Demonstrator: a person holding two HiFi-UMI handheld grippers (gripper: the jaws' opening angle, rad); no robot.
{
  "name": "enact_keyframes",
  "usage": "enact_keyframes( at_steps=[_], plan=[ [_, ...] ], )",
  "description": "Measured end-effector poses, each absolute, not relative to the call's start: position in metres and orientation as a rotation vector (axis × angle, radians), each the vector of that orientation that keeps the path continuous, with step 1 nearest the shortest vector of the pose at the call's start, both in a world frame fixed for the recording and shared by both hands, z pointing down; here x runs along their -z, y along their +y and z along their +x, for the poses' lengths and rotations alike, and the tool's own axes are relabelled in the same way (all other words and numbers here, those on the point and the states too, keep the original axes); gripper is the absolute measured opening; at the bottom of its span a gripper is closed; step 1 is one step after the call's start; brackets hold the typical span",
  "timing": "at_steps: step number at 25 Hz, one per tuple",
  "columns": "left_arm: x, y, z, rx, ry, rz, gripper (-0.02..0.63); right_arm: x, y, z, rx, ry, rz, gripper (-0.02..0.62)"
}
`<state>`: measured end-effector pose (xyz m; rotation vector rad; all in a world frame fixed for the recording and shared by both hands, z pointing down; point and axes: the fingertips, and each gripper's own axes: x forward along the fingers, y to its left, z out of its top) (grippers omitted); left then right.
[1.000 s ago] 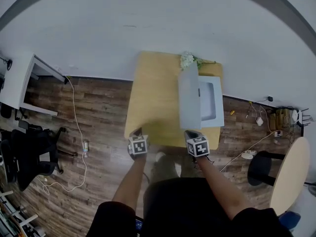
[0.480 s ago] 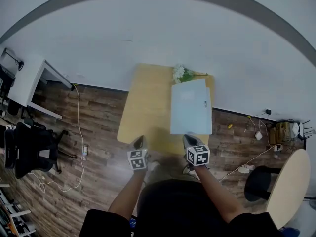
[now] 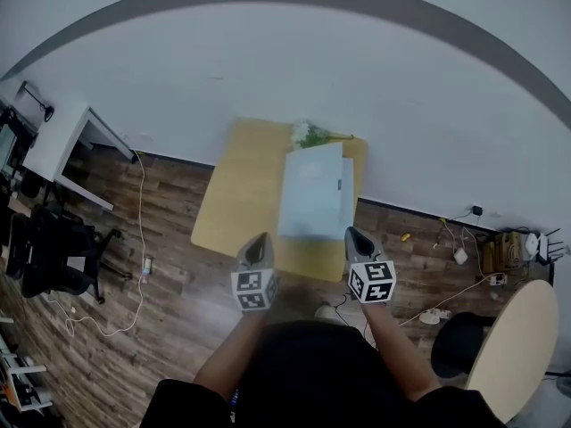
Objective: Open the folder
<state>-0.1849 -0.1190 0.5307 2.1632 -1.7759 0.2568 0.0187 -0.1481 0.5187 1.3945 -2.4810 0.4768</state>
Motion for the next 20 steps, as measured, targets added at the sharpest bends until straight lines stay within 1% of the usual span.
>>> enact_keyframes(
  at_steps=[7,20],
  plan=[
    [-0.482,-0.118,-0.112,-0.175,-1.827,2.278,0.002,-0.496,-0.142,0.088,-0.394,-2.475,1.46,0.002],
    [-0.461,-0.115,-0.051,-0.131,-1.852,2.336,0.002,-0.478,-0.131,0.147,-0.336,-2.534,1.462,0.003]
  ],
)
